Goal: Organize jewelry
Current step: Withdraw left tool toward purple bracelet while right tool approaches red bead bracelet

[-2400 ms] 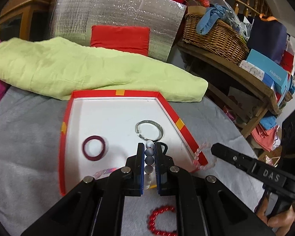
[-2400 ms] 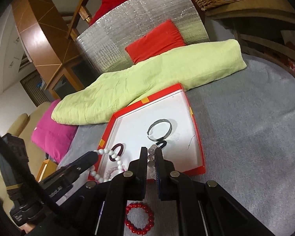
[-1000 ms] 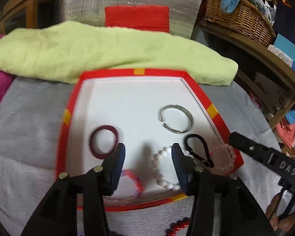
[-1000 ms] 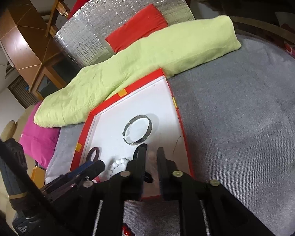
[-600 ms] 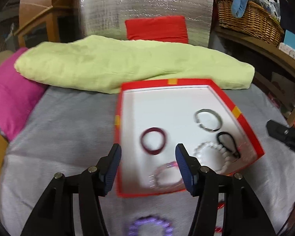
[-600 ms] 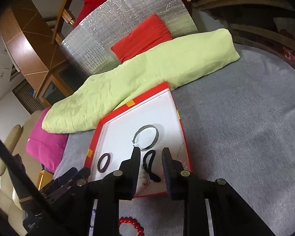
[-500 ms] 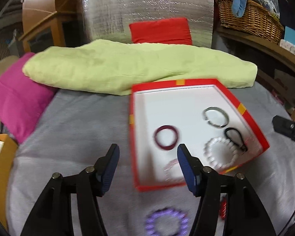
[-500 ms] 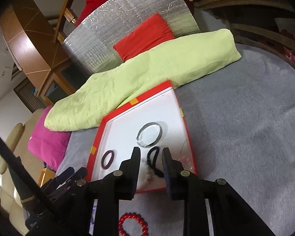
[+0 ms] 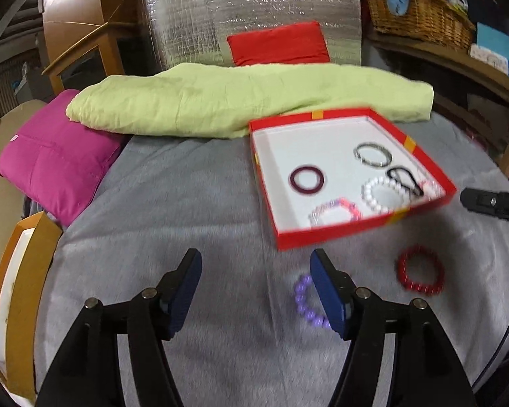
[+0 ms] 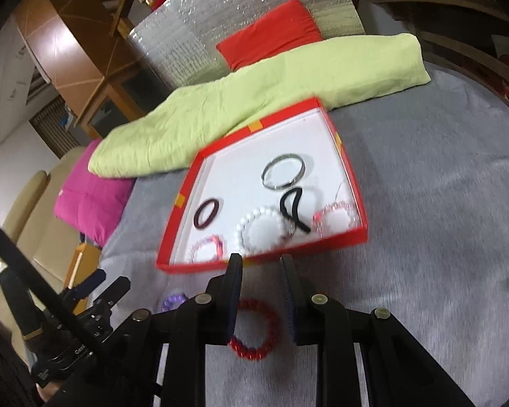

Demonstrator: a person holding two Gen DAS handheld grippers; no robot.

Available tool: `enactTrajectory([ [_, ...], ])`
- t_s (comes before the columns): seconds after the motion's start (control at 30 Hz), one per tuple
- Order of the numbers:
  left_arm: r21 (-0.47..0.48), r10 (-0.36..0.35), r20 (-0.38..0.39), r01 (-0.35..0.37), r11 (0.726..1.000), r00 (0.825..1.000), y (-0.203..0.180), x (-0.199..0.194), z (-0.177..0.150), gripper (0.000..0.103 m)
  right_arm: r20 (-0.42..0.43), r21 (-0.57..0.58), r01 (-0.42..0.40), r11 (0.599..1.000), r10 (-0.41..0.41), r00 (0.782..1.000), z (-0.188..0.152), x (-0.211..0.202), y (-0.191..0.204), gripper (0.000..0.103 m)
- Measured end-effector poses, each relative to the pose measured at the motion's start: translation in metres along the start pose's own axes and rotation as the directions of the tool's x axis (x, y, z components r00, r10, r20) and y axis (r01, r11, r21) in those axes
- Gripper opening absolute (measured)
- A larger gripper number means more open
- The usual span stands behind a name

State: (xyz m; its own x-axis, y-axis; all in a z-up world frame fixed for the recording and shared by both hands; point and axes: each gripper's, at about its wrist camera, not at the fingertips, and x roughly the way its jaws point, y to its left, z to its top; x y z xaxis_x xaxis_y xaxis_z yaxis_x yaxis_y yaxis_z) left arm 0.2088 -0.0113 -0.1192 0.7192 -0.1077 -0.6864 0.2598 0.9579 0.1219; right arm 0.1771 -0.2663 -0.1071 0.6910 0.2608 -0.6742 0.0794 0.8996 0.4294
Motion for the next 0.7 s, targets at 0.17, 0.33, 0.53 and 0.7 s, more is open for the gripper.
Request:
enactTrajectory([
  [0.17, 0.004, 0.02, -0.035, -0.02, 1.0, 0.999, 0.003, -0.004, -0.017, 0.067, -0.034, -0.019, 0.033, 0.999, -0.034, 0.999, -0.014, -0.001, 0.003, 0.025],
  [0.33, -0.012, 0.021, -0.042, -0.022, 1.0, 0.999, 0.002, -0.013, -0.025, 0.067, -0.055, -0.041, 0.046, 0.998, -0.048, 0.997, -0.027, -0.003, 0.011, 0.025],
  [0.53, -0.012, 0.018, -0.029, -0.018, 1.0, 0.999, -0.003, -0.022, -0.027, 0.067, -0.06, -0.095, 0.067, 0.993, -0.072, 0.996, -0.039, -0.006, 0.024, 0.037],
  [0.7, -0.016, 0.02, -0.026, -0.02, 1.0, 0.999, -0.004, -0.026, -0.029, 0.067, -0.055, -0.107, 0.059, 0.993, -0.065, 0.996, -0.04, -0.01, 0.028, 0.043],
])
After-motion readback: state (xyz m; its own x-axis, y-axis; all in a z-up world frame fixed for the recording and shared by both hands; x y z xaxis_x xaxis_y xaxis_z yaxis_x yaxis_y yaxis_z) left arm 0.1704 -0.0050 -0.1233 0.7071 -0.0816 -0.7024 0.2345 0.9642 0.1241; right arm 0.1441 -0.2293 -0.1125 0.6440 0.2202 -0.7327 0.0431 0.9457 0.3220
